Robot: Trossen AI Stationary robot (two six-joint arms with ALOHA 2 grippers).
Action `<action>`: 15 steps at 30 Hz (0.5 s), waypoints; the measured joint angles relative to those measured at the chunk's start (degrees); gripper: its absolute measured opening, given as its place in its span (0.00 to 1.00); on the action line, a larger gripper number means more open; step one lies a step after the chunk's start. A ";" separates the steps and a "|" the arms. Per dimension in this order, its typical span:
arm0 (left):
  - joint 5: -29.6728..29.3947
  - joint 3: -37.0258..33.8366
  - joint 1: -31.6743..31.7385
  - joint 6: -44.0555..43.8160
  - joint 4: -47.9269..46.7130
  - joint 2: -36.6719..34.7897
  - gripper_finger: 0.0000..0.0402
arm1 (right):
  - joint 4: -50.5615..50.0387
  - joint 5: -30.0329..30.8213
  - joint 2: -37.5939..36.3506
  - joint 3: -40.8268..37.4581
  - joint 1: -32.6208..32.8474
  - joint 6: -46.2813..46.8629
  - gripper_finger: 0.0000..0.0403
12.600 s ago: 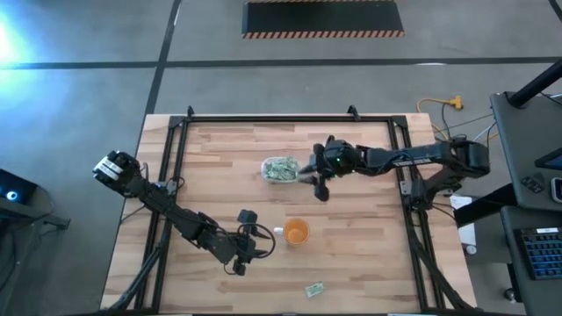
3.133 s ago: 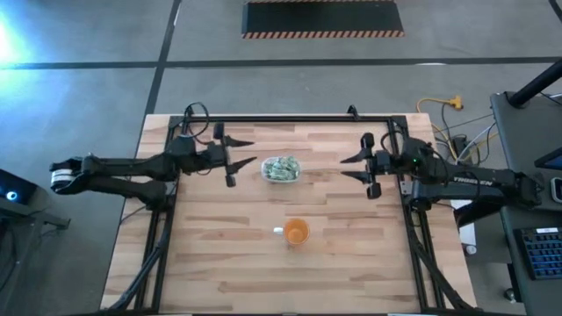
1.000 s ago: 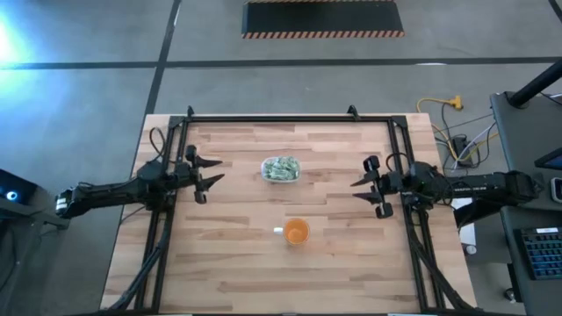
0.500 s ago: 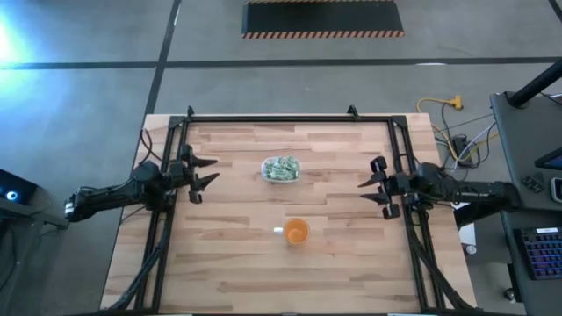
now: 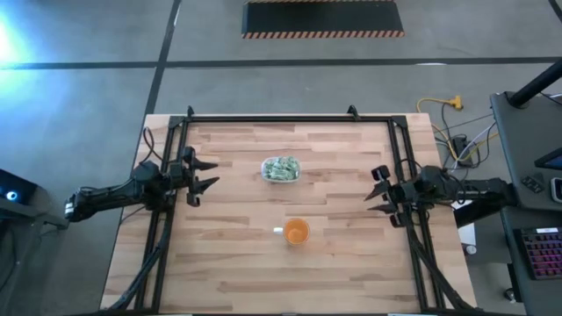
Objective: Pick and place Stevia / Truvia into bins
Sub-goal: Return to Home Position
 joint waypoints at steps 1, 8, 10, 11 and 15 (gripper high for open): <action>0.02 0.00 0.00 -0.01 -0.08 0.02 0.45 | -0.34 0.31 -0.19 0.00 0.73 -0.70 0.29; 0.00 -0.02 0.00 0.43 -0.87 0.10 0.45 | -6.74 16.37 -0.85 0.00 1.53 3.15 0.28; -0.05 -0.02 0.00 0.90 -2.78 0.32 0.45 | -8.62 21.90 -0.85 -0.02 1.50 5.80 0.28; -0.18 -0.02 0.00 0.99 -3.32 0.39 0.45 | -9.23 23.74 -0.85 -0.02 1.50 6.84 0.28; -0.24 -0.04 0.00 0.44 -4.21 0.99 0.45 | -9.38 25.65 -0.89 -0.02 1.50 7.89 0.29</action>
